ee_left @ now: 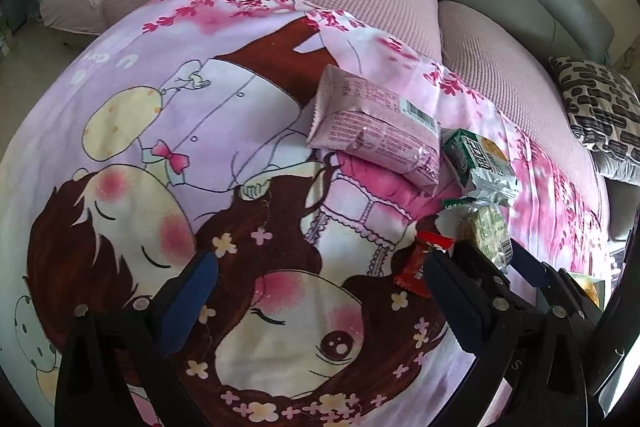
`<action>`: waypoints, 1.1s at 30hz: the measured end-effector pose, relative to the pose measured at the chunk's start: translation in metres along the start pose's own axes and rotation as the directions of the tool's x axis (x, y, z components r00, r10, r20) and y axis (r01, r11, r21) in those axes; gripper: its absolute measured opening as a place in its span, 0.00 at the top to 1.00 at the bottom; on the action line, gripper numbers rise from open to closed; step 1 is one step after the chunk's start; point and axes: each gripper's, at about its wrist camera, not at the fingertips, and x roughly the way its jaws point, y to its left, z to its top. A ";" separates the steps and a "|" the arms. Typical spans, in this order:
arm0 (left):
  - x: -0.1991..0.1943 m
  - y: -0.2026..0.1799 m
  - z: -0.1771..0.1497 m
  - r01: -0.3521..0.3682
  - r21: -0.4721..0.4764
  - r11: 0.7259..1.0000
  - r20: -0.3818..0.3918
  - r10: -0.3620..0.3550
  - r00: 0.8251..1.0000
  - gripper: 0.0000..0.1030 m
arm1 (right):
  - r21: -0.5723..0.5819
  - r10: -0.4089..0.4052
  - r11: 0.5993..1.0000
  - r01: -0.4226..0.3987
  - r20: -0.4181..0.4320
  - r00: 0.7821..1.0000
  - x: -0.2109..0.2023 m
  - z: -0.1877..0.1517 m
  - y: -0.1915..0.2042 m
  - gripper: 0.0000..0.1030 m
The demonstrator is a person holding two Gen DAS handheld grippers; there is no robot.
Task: Organize snacks
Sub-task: 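Move both tools back to the snack pile, then grasp the small red candy with the left tool while the right tool grasps the round cookie pack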
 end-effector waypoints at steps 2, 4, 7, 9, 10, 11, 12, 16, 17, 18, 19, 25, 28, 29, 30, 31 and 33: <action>0.000 -0.002 0.000 0.005 0.010 1.000 -0.001 -0.005 1.000 0.01 | 0.002 0.003 1.000 -0.003 0.002 1.000 -0.001 -0.001 -0.001 0.43; 0.000 -0.005 -0.001 0.014 0.017 1.000 -0.003 -0.014 1.000 0.01 | 0.004 0.004 1.000 -0.004 0.006 1.000 -0.003 -0.004 -0.002 0.44; 0.001 -0.010 -0.002 0.016 0.038 0.999 -0.006 -0.016 1.000 0.01 | 0.014 -0.004 1.000 0.004 0.010 1.000 -0.006 -0.011 -0.005 0.45; 0.002 -0.014 -0.002 0.016 0.055 0.998 -0.008 -0.015 1.000 0.01 | 0.020 -0.015 1.000 0.015 0.010 1.000 -0.008 -0.016 -0.007 0.45; 0.002 -0.016 -0.003 0.019 0.064 0.998 -0.009 -0.019 1.000 0.01 | 0.023 -0.019 1.000 0.019 0.010 1.000 -0.010 -0.018 -0.007 0.45; 0.003 -0.019 -0.003 0.022 0.076 0.997 -0.010 -0.022 1.000 0.01 | 0.028 -0.022 0.999 0.022 0.009 1.000 -0.011 -0.020 -0.009 0.45; 0.003 -0.021 -0.004 0.023 0.085 0.996 -0.011 -0.022 1.000 0.01 | 0.035 -0.023 0.999 0.023 0.007 1.000 -0.012 -0.023 -0.010 0.45; 0.008 -0.033 -0.005 0.018 0.134 0.991 -0.018 -0.016 1.000 0.05 | 0.063 -0.019 0.998 0.019 0.000 1.000 -0.016 -0.030 -0.014 0.45; 0.011 -0.036 -0.006 0.018 0.147 0.989 -0.022 -0.015 1.000 0.09 | 0.065 -0.018 0.998 0.018 -0.001 1.000 -0.017 -0.031 -0.014 0.45; 0.012 -0.038 -0.006 0.018 0.155 0.988 -0.026 -0.014 1.000 0.14 | 0.066 -0.017 0.998 0.018 -0.002 1.000 -0.018 -0.032 -0.014 0.45; 0.015 -0.041 -0.007 0.018 0.166 0.986 -0.031 -0.014 0.999 0.17 | 0.068 -0.017 0.998 0.017 -0.002 1.000 -0.019 -0.033 -0.015 0.45; 0.021 -0.056 -0.009 0.000 0.226 0.974 -0.030 0.007 1.000 0.37 | 0.073 -0.018 0.997 0.018 -0.002 1.000 -0.022 -0.037 -0.014 0.45; 0.021 -0.060 -0.009 -0.003 0.246 0.969 -0.021 0.008 1.000 0.57 | 0.077 -0.018 0.997 0.018 -0.003 1.000 -0.023 -0.038 -0.014 0.45; 0.021 -0.061 -0.009 -0.005 0.251 0.968 -0.017 0.010 1.000 0.65 | 0.077 -0.018 0.997 0.018 -0.003 1.000 -0.023 -0.038 -0.014 0.45; 0.021 -0.062 -0.010 -0.005 0.253 0.967 -0.014 0.009 1.000 0.75 | 0.077 -0.018 0.997 0.018 -0.003 1.000 -0.024 -0.039 -0.014 0.45; 0.020 -0.062 -0.010 0.000 0.253 0.968 -0.012 0.003 1.000 0.80 | 0.077 -0.018 0.997 0.018 -0.003 1.000 -0.024 -0.038 -0.014 0.45; 0.019 -0.063 -0.009 0.013 0.255 0.967 -0.010 -0.011 1.000 0.82 | 0.076 -0.019 0.997 0.019 -0.001 1.000 -0.024 -0.038 -0.013 0.45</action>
